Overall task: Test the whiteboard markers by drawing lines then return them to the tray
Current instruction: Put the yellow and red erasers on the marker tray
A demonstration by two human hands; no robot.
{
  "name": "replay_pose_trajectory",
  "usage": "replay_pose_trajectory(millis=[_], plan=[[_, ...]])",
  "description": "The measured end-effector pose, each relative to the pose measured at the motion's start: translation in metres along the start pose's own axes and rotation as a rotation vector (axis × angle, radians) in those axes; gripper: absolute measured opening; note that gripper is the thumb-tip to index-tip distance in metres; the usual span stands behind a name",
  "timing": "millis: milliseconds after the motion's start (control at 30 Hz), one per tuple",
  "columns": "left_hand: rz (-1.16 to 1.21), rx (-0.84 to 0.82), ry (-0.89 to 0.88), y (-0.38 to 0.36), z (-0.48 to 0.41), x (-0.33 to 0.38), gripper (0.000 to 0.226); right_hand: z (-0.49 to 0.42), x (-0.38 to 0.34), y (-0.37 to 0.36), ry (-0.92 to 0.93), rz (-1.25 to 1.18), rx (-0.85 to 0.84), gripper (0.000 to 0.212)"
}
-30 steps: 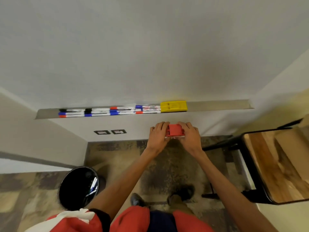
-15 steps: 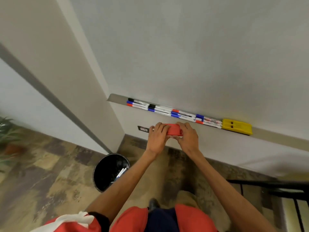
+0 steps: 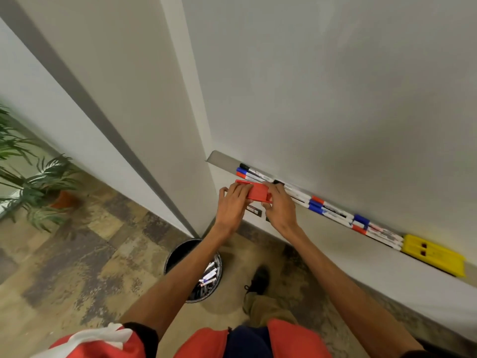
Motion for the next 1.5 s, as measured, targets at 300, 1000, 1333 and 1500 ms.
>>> replay_pose_trajectory(millis=[300, 1000, 1333, 1500], plan=[[-0.054, -0.105, 0.074, 0.019, -0.049, -0.104, 0.046, -0.085, -0.059, -0.036, 0.083, -0.082, -0.131, 0.062], [-0.033, -0.232, 0.063, 0.001, -0.085, -0.221, 0.039, -0.158, -0.113, -0.111, 0.047, -0.198, -0.200, 0.032], [0.083, -0.221, -0.003, -0.026, -0.090, -0.224, 0.035, -0.158, -0.089, -0.125, -0.007, -0.205, -0.085, 0.023], [0.105, -0.190, -0.019, -0.030, -0.087, -0.217, 0.029, -0.157, -0.082, -0.120, -0.003, -0.164, -0.065, 0.025]])
Point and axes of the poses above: each hand's wrist, its own z-axis away from the middle knuckle, its own y-axis out of the back of the hand, x = y × z, the point moved 5 cm from there along -z, towards the middle knuckle, and after that the axes turned 15 degrees about -y, right-handed, at the moved point
